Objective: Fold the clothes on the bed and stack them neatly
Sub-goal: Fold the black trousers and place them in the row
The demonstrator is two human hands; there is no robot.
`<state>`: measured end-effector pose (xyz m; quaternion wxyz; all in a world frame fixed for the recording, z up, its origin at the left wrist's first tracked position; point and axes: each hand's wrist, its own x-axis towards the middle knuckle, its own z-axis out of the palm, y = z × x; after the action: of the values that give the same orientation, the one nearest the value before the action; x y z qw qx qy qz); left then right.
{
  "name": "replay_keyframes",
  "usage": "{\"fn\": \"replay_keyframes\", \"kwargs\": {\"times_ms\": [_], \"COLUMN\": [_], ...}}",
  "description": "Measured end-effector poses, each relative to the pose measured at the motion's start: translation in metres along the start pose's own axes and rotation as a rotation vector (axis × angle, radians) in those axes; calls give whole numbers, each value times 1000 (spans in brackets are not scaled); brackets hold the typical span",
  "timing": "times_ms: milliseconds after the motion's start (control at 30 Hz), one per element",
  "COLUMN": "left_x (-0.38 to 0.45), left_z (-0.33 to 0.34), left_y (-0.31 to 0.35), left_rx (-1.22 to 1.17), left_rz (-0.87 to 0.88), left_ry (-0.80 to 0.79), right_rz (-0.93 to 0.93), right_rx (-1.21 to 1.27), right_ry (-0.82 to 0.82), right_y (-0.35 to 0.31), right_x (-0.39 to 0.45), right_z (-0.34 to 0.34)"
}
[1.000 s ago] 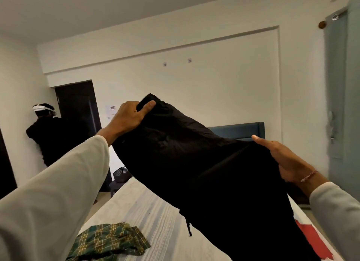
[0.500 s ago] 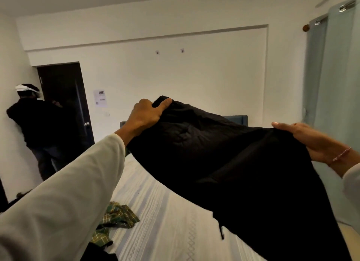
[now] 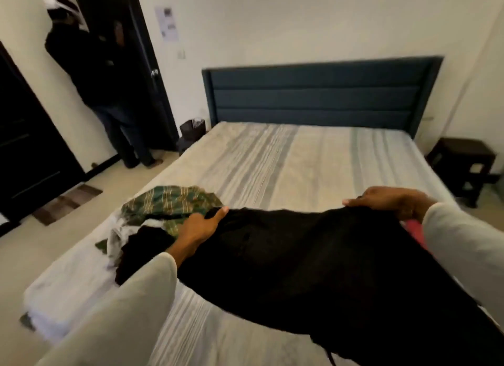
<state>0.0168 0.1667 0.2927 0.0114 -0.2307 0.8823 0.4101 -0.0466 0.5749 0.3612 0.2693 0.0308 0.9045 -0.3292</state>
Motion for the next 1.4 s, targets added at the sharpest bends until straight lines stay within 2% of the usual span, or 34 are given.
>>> {"fn": "replay_keyframes", "kwargs": {"times_ms": [33,100,200,300,367,433,567,700,900,1000,1133,1233,1300,1400], "left_x": [21,45,110,147,168,177,194,202,209,209,207,195,181,155], "left_z": [25,64,137,187,204,209,218,228,238,238,236,236,240,260], "left_y": [-40,-112,-247,-300,-313,-314,-324,-327,-339,-339,-322,-299,-281,-255], "left_rx": [29,84,228,213,226,233,312,380,477,491,601,659,703,775], "left_rz": [-50,-118,-204,-223,-198,-158,-121,-82,-30,-20,-105,-165,-97,153], "left_ry": [-28,-88,-113,-54,-16,19,72,85,86,85,43,127,193,219], "right_rz": [3,2,26,-4,-63,-121,-162,-203,-236,-225,-154,-154,-197,-234], "right_rx": [-58,-144,-128,15,-55,-101,-219,-347,-355,-378,-376,-421,-455,-481], "right_ry": [-32,4,67,306,441,545,650,638,666,630,439,460,535,586], "right_y": [21,62,131,178,193,196,191,196,208,209,204,202,207,219], "right_x": [53,130,230,289,310,311,328,343,357,357,354,332,309,272], "right_z": [42,123,256,330,348,348,342,344,355,358,350,347,347,345]}}
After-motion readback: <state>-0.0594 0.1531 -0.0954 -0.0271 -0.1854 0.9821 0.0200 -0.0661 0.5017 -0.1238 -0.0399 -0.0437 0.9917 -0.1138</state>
